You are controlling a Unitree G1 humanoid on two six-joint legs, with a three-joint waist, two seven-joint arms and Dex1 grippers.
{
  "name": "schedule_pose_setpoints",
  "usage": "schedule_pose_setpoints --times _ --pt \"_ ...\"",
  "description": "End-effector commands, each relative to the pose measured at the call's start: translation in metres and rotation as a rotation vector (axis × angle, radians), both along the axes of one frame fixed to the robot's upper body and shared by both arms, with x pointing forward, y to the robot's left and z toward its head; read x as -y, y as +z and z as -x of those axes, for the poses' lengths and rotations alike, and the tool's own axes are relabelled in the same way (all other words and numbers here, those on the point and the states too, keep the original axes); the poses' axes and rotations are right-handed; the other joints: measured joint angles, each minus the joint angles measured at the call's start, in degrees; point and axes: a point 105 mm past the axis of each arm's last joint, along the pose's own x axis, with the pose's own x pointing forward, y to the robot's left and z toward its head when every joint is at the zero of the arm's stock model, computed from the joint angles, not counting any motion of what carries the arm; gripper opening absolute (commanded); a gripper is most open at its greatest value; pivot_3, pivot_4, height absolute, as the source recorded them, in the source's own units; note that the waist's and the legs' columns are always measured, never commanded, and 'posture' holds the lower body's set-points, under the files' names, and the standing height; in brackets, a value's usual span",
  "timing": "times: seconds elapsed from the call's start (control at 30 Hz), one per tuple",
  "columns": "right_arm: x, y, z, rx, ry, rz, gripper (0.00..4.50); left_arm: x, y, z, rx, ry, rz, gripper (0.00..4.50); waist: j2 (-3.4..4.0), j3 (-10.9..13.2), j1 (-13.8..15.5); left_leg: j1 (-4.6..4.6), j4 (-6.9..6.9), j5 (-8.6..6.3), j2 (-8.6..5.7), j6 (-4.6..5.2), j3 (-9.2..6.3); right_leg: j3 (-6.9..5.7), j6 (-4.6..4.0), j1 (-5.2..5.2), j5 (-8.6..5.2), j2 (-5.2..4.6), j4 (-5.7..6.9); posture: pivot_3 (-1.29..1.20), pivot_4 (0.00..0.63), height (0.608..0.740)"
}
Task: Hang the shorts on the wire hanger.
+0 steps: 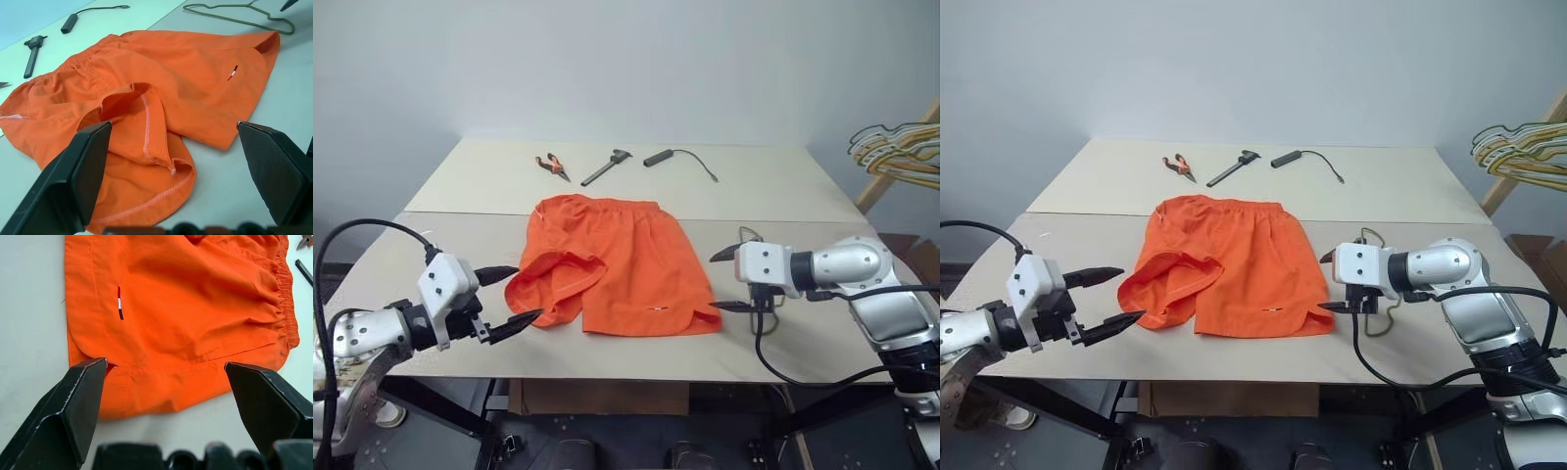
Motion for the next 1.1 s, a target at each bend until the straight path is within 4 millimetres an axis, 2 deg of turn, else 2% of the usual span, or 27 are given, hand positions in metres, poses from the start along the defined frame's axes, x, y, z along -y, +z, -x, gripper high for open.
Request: schedule_pose_setpoints --times 0.03,0.27,0.57,0.67,0.87,1.0,1.1 --pt "-0.002 0.014 0.0 0.055 0.013 -0.013 4.48 0.003 0.014 -0.003 0.051 -0.011 0.02 4.45 0.0 0.0 -0.03 0.0 0.0 0.0 0.0 0.0 0.0 0.0 0.0 0.0 0.0 0.0 0.0 0.2 0.0 0.74" --pt "-0.002 0.013 0.0 0.055 0.009 -0.015 4.48 0.003 0.019 -0.006 0.097 -0.002 0.013 4.45 -0.01 -0.01 -0.07 -0.01 0.0 0.0 0.0 0.0 -0.01 -0.01 0.0 0.0 0.0 0.0 0.0 0.19 0.0 0.74" --pt "-0.001 0.012 -0.003 0.093 0.016 -0.013 4.48 0.006 0.009 -0.004 0.055 -0.049 -0.035 4.45 -0.01 -0.01 -0.24 0.0 0.0 0.0 0.0 0.0 0.01 -0.01 0.0 0.0 0.0 0.0 0.0 0.16 0.0 0.74" --pt "0.008 0.012 -0.007 0.127 0.022 0.059 4.48 0.006 0.006 -0.005 0.037 -0.064 -0.054 4.45 -0.01 -0.01 -0.37 0.01 0.0 0.0 0.0 0.0 0.02 -0.01 0.0 0.01 0.0 0.0 0.0 0.13 0.0 0.74" --pt "0.024 -0.005 0.002 0.14 0.141 0.244 4.48 0.01 0.002 -0.006 0.02 -0.088 -0.065 4.45 -0.01 -0.01 -0.77 0.0 0.01 0.0 0.0 0.0 0.04 -0.01 0.0 0.0 0.0 0.0 -0.05 0.11 0.0 0.74" --pt "0.023 -0.032 0.002 0.161 0.223 0.348 4.48 0.012 0.003 -0.009 0.022 -0.101 -0.065 4.45 -0.03 -0.03 -1.95 0.04 0.02 0.0 0.01 -0.01 0.03 -0.01 -0.01 0.04 0.0 0.0 0.0 0.11 0.0 0.74" --pt "0.015 -0.043 -0.001 0.194 0.257 0.362 4.48 0.013 0.004 -0.009 0.024 -0.107 -0.063 4.45 -0.04 -0.03 -2.87 0.04 0.02 0.01 0.01 -0.01 0.03 0.01 -0.01 0.03 0.0 0.0 0.0 0.11 0.0 0.74"
